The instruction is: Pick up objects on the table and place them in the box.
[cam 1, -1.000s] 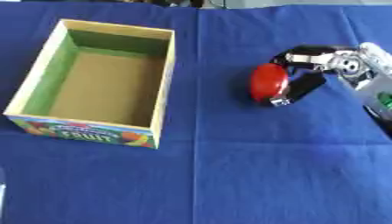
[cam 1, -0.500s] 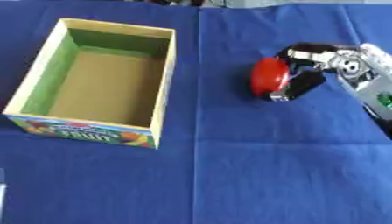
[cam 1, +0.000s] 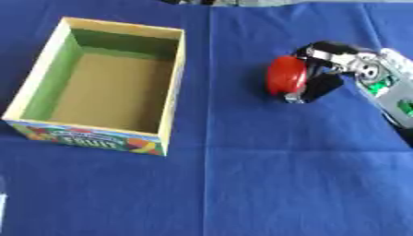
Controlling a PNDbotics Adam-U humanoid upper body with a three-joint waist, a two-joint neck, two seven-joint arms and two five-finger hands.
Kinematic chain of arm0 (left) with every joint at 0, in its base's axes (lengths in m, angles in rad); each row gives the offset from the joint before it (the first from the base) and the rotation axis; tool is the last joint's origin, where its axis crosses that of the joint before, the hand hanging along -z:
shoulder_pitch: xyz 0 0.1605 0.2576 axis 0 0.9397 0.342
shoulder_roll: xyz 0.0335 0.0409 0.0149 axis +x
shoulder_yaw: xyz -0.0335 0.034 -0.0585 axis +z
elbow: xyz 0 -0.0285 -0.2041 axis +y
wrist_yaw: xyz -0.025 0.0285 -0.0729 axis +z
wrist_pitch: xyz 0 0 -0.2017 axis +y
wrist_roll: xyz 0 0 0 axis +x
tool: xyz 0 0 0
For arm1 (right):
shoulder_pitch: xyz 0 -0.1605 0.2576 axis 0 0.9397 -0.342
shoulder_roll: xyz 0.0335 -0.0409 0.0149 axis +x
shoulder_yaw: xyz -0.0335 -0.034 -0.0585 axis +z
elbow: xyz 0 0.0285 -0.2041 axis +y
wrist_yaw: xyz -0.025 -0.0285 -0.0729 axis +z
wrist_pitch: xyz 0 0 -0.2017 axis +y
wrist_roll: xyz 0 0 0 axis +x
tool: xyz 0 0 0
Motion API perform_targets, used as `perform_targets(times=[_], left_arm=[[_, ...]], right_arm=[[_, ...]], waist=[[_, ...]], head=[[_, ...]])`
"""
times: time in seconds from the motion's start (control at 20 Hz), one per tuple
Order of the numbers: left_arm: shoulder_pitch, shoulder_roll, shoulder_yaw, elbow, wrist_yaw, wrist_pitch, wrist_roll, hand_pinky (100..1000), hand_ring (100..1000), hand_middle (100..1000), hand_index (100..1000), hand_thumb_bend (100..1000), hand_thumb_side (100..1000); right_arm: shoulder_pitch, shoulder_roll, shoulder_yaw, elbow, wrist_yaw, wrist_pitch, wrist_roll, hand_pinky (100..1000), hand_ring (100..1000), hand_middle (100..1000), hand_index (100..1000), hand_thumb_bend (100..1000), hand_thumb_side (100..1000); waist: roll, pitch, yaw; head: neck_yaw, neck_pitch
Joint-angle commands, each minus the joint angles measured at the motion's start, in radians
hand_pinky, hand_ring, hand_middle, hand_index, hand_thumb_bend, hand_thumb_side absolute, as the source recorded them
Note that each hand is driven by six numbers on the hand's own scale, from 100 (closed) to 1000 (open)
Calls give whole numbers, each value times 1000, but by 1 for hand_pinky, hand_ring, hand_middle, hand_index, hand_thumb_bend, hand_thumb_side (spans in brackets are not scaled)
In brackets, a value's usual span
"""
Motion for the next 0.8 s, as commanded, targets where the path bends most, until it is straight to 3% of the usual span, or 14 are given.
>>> perform_targets(times=[0.05, 0.45, 0.8], left_arm=[[-9, 6, -1, -19, 0, 0, -2, 598, 848, 796, 750, 100, 1000], [-6, 9, 0, -19, -1, 2, -2, 599, 848, 796, 750, 100, 1000], [0, 15, 1, -19, -4, 4, 0, 600, 848, 795, 751, 100, 1000]], right_arm=[[-13, -20, -19, -18, -18, 16, -39, 617, 604, 492, 634, 100, 354], [-32, -46, -47, -95, -60, 57, -96, 581, 567, 426, 572, 100, 393], [-84, -83, -83, -228, -91, 84, -118, 564, 546, 395, 545, 100, 426]], waist=[[2, -22, -3], [2, -32, -6], [-3, -42, -8]], head=[[2, -8], [5, -2], [4, 9]])
